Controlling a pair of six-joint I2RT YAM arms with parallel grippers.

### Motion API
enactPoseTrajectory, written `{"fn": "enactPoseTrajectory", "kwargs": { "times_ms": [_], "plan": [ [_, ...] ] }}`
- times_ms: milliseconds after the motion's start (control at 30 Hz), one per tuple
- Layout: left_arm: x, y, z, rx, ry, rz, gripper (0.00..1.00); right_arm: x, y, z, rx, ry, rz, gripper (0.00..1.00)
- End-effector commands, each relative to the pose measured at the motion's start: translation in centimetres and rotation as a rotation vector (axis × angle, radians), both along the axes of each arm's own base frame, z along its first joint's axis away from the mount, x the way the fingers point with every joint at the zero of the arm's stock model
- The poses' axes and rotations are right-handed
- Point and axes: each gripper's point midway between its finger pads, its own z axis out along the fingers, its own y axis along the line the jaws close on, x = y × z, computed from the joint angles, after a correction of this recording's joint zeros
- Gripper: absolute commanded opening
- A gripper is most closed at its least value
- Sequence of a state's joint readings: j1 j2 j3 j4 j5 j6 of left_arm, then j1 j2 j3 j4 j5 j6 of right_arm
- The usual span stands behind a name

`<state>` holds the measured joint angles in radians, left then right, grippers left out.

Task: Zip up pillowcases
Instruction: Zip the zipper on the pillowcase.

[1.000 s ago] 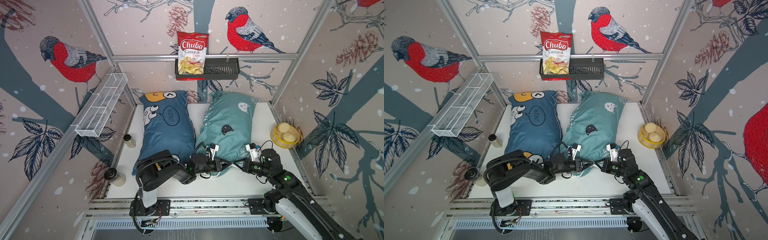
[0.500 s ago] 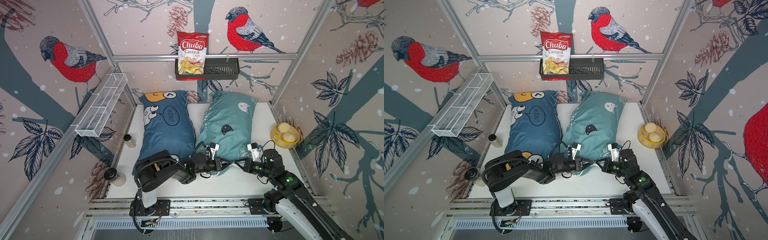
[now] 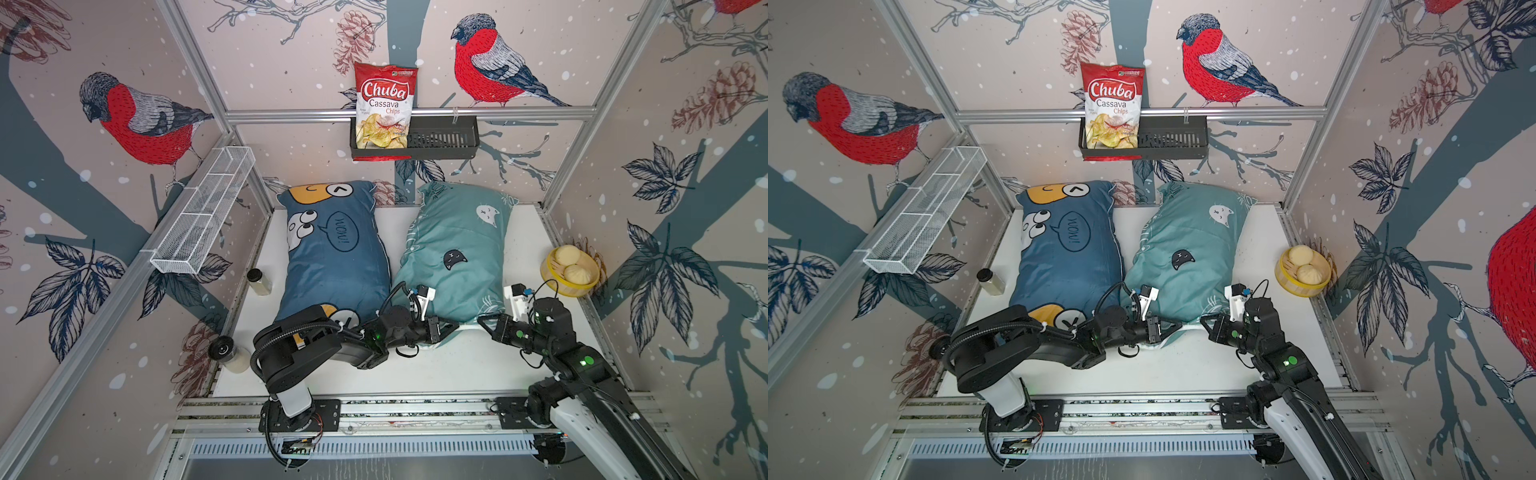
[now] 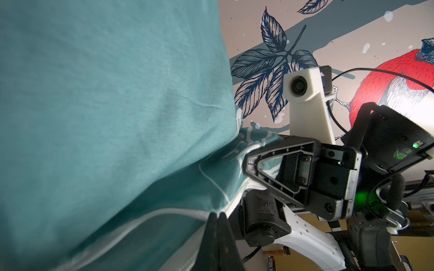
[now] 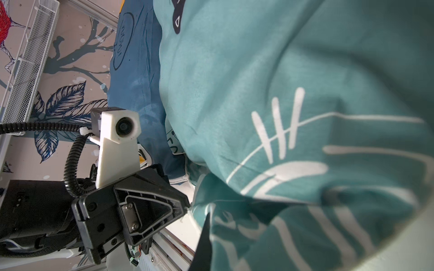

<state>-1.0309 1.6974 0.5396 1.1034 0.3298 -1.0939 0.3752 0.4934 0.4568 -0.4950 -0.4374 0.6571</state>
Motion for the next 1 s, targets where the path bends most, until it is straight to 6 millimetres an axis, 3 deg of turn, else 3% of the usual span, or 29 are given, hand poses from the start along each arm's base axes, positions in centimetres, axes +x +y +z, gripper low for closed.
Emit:
{"fn": "enactPoseTrajectory", "kwargs": {
  "times_ms": [0,967],
  "plan": [
    [0.4,0.6,-0.4,0.041,-0.031,0.029,0.0,0.9,-1.0,0.8,-0.038,-0.054,-0.046,0.0],
    [0.9,5.3,-3.2,0.287,-0.094,0.15,0.0,3.6,-5.0,2.2,-0.118,-0.06,-0.241,0.0]
  ]
}}
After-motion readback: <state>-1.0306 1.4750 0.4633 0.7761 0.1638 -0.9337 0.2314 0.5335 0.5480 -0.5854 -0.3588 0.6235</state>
